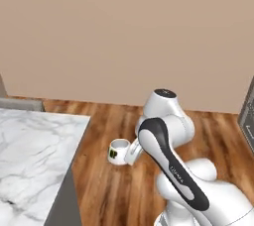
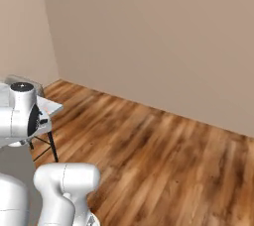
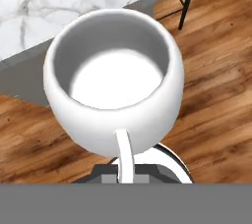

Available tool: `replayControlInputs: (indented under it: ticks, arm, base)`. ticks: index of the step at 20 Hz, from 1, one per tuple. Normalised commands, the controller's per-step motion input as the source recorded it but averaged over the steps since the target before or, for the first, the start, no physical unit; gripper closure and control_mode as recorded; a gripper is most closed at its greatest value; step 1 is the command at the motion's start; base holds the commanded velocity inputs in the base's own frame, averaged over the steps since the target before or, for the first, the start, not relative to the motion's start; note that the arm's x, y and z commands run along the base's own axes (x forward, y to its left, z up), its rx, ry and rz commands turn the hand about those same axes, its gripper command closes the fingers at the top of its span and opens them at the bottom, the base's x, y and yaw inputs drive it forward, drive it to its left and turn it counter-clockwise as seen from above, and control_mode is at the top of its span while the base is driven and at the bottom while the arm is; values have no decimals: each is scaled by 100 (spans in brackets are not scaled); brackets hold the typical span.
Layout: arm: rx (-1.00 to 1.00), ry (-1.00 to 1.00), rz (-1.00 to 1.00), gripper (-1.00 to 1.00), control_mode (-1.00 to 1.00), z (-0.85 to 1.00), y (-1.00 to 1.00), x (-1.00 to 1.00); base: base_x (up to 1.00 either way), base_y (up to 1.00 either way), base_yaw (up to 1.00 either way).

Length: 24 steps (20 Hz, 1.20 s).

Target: Clear the mugs and bowl far away from the sink.

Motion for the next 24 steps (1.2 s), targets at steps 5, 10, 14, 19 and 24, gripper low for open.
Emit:
replayControlInputs:
  ticks: [5, 10, 14, 19, 24]
  arm:
    - [0, 0, 0, 100, 100, 0, 0, 0]
    - [0, 0, 0, 100, 100, 0, 0, 0]
    - [0, 0, 0, 100, 100, 0, 0, 0]
    - [0, 0, 0, 100, 100, 0, 0, 0]
    - [0, 0, 0, 100, 100, 0, 0, 0]
  base:
    - [36, 15, 43]
    - [32, 0, 57]
    - [69, -16, 54]
    - [82, -11, 45]
    - [70, 4, 32]
